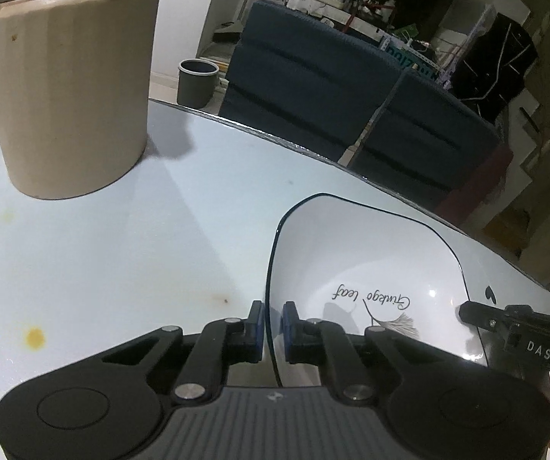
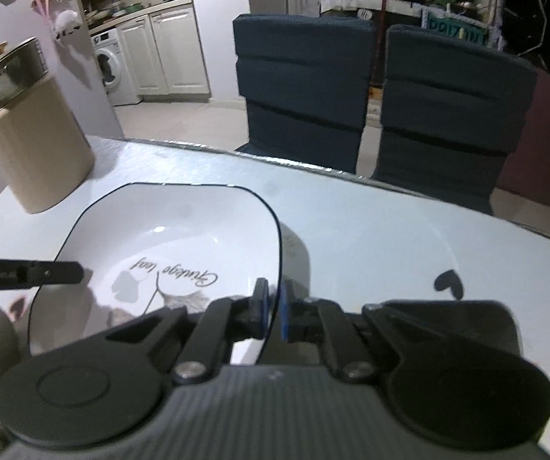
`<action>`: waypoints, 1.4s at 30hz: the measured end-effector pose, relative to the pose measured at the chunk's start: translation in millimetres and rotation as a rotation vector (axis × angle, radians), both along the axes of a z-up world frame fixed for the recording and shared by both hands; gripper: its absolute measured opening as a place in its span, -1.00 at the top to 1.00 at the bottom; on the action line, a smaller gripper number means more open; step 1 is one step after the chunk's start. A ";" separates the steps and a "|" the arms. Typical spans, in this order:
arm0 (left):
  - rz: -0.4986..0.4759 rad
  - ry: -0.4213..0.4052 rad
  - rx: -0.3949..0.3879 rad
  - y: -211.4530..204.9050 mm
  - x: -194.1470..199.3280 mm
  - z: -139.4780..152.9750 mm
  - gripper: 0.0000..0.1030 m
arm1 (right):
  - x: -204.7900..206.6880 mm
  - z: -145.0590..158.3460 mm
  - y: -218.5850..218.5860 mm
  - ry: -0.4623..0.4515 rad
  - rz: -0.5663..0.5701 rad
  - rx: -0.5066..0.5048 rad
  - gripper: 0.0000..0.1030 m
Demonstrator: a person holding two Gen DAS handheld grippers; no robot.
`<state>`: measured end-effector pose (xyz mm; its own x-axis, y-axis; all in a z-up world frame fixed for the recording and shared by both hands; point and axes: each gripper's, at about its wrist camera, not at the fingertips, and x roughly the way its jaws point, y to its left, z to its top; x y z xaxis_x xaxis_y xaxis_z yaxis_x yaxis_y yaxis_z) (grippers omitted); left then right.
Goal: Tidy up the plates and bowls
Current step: 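Close the left tool on the plate rim while the right tool closes on it too, then lift the white plate with both tools off the table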
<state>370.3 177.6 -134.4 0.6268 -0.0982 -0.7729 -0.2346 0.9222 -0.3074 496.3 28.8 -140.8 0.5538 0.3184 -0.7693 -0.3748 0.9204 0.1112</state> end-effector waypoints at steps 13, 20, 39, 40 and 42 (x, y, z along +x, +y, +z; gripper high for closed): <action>0.009 0.016 -0.024 2.0 3.9 -1.0 0.80 | 2.6 -14.5 -5.5 0.108 -0.049 0.072 0.68; 0.005 0.016 -0.041 5.9 5.8 -3.1 0.80 | -3.1 -22.4 -0.3 0.111 -0.037 0.065 0.51; -0.006 -0.050 0.005 -6.2 -0.8 11.3 0.81 | -18.8 -12.7 -14.3 0.028 -0.076 0.118 0.68; -0.009 -0.055 0.006 -7.9 -2.3 13.7 0.81 | -20.7 -10.2 -15.5 0.020 -0.077 0.116 0.68; -0.015 -0.067 0.006 -10.3 -5.5 18.2 0.81 | -25.2 -4.9 -19.5 0.006 -0.083 0.119 0.69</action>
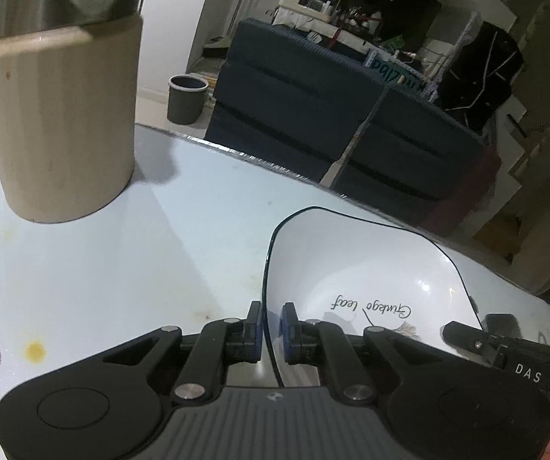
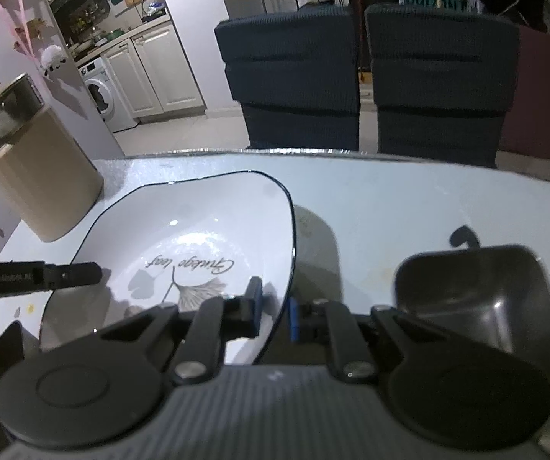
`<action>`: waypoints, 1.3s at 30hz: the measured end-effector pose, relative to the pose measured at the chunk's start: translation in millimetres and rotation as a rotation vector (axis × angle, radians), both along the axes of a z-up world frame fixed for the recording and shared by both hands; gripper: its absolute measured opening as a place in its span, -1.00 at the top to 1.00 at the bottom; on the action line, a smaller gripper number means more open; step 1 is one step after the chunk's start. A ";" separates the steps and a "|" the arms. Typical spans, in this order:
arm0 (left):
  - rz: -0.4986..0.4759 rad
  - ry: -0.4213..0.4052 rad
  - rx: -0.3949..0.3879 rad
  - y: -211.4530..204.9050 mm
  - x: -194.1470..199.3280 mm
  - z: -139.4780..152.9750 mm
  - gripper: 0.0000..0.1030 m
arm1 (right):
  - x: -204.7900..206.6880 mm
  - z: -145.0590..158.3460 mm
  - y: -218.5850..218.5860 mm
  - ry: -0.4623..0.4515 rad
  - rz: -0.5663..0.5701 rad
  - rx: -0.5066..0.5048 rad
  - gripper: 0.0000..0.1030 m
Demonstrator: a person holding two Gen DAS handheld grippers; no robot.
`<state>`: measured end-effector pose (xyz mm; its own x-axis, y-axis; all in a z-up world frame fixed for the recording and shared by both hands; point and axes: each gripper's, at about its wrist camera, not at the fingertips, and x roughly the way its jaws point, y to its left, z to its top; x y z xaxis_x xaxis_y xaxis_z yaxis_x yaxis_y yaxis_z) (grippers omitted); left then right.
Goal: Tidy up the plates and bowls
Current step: 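Lift the white plate with both tools off the table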
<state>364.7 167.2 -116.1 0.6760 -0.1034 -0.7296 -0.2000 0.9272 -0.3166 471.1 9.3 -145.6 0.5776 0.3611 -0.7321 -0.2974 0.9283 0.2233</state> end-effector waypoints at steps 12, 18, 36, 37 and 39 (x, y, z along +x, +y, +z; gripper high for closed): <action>-0.035 -0.100 0.016 -26.4 -39.7 57.3 0.81 | -57.7 47.3 -27.0 -0.107 -0.023 0.018 0.72; -0.063 -0.151 0.034 -48.8 -73.0 92.4 0.81 | -94.8 79.4 -49.6 -0.160 -0.051 0.050 0.72; -0.160 -0.178 0.026 -98.7 -215.0 128.1 0.80 | -251.0 133.0 -109.8 -0.203 -0.103 0.060 0.73; -0.166 -0.169 0.023 -99.1 -221.3 124.2 0.80 | -259.5 131.0 -111.7 -0.200 -0.107 0.059 0.73; -0.178 -0.143 0.015 -99.2 -231.9 114.2 0.80 | -276.4 124.6 -111.4 -0.189 -0.119 0.054 0.73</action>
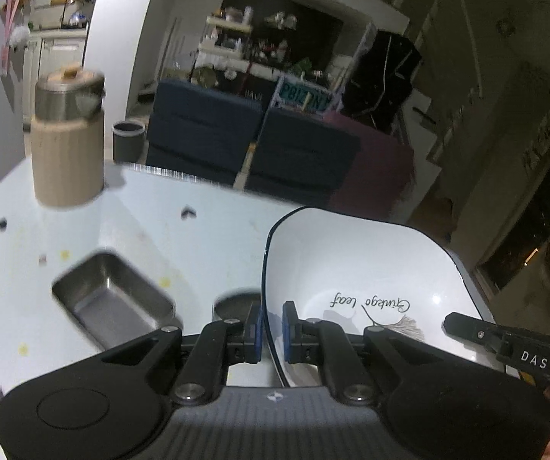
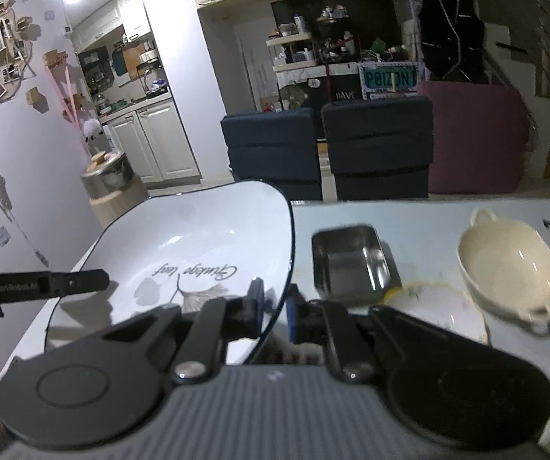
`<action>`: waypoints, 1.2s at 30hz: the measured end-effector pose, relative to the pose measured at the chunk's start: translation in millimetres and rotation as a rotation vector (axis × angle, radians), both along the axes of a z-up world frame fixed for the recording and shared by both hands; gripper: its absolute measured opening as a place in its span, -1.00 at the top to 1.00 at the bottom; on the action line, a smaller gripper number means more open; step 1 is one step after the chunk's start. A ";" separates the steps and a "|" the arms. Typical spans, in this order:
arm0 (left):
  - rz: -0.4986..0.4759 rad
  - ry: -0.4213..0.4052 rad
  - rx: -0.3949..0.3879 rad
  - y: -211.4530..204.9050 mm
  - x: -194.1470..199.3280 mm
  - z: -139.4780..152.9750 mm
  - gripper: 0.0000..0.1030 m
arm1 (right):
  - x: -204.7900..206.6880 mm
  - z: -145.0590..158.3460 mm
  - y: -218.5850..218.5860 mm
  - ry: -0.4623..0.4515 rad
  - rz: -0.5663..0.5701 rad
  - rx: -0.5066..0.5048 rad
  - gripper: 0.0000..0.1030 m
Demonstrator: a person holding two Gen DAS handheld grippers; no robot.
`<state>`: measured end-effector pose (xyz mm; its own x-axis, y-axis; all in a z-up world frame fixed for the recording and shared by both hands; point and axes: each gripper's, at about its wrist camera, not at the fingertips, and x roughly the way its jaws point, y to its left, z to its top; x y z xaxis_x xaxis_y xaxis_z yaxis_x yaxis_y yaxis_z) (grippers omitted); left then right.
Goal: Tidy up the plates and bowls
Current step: 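Lift the white plate with both tools off the table, then carry the white plate with both tools toward the steel bowls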
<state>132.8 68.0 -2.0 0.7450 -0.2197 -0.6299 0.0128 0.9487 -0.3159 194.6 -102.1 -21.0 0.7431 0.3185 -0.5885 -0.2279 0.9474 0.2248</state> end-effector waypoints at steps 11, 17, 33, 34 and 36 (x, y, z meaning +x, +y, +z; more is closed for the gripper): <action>-0.047 0.136 0.004 22.4 -26.9 -61.0 0.81 | -39.5 -61.9 14.2 0.164 -0.007 0.017 0.72; -0.046 0.219 -0.007 28.5 -27.9 -93.0 0.79 | -32.7 -85.8 24.7 0.238 0.023 -0.025 0.72; -0.039 0.277 -0.001 37.4 -9.4 -129.4 0.75 | -23.6 -119.5 50.7 0.333 0.040 -0.098 0.70; -0.036 0.275 -0.002 38.2 -8.3 -130.6 0.75 | -22.9 -120.0 51.4 0.335 0.039 -0.098 0.70; -0.029 0.276 -0.003 39.5 -6.6 -133.1 0.74 | -20.4 -120.4 52.9 0.338 0.039 -0.095 0.70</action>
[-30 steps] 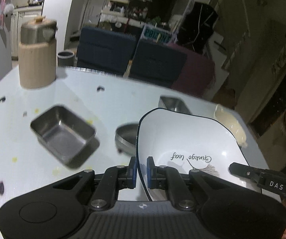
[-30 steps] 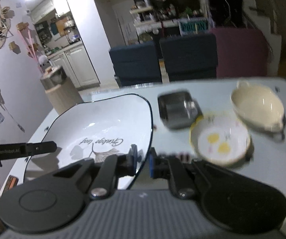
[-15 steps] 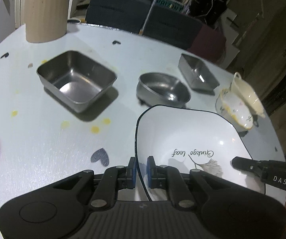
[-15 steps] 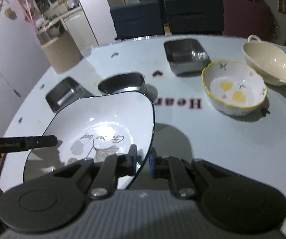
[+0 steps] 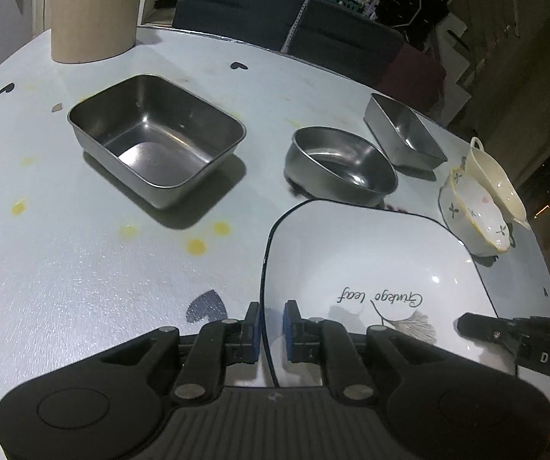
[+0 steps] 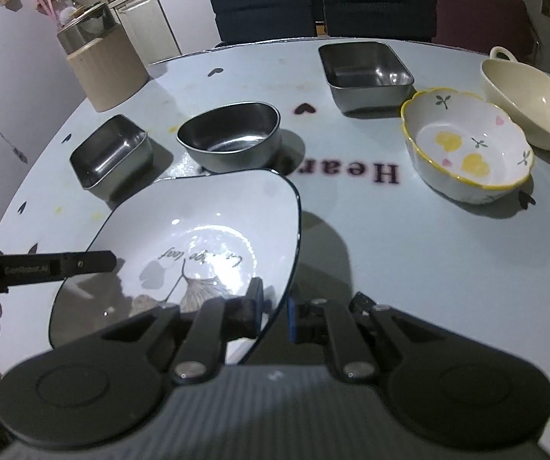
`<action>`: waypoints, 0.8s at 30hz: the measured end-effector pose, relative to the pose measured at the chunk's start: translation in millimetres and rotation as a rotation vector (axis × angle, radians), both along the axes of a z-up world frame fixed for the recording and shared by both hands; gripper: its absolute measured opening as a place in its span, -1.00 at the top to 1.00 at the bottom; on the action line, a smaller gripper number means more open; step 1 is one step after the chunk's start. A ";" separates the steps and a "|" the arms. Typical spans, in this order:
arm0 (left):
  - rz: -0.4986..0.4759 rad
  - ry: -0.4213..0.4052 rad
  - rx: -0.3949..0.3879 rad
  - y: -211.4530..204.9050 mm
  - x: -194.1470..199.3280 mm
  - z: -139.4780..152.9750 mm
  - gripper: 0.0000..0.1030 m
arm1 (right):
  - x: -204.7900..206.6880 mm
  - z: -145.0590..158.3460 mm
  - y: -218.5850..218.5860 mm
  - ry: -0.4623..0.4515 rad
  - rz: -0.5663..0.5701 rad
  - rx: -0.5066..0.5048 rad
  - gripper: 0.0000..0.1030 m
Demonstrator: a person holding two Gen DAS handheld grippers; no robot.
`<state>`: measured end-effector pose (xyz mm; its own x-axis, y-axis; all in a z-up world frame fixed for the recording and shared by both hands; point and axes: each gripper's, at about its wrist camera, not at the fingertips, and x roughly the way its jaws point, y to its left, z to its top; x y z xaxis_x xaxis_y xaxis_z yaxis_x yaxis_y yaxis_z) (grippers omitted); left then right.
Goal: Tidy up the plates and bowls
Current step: 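Carry the white plate with both tools toward the steel bowls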
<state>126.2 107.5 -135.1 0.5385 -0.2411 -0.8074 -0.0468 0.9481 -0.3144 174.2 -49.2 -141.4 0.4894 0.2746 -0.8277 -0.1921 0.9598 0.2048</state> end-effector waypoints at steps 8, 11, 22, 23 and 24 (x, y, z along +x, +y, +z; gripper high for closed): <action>-0.008 0.002 0.006 1.4 3.0 -7.0 0.71 | 3.0 1.1 3.1 0.001 0.010 -0.005 0.71; -0.011 0.009 0.007 1.1 4.3 -11.2 0.70 | 3.7 0.7 4.6 -0.001 0.010 -0.011 0.71; -0.034 -0.004 0.030 0.2 9.8 -18.5 0.63 | 3.5 -0.9 12.8 0.005 0.028 -0.048 0.71; -0.034 -0.005 0.029 0.4 10.1 -18.4 0.63 | 3.4 -1.0 13.3 0.004 0.028 -0.052 0.72; -0.035 -0.003 0.027 0.8 10.5 -18.5 0.63 | 3.5 -0.8 13.8 0.004 0.028 -0.056 0.72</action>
<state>136.7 108.3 -153.6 0.5327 -0.2378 -0.8122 -0.0127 0.9574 -0.2887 177.7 -35.4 -142.2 0.4792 0.2410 -0.8440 -0.2182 0.9641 0.1514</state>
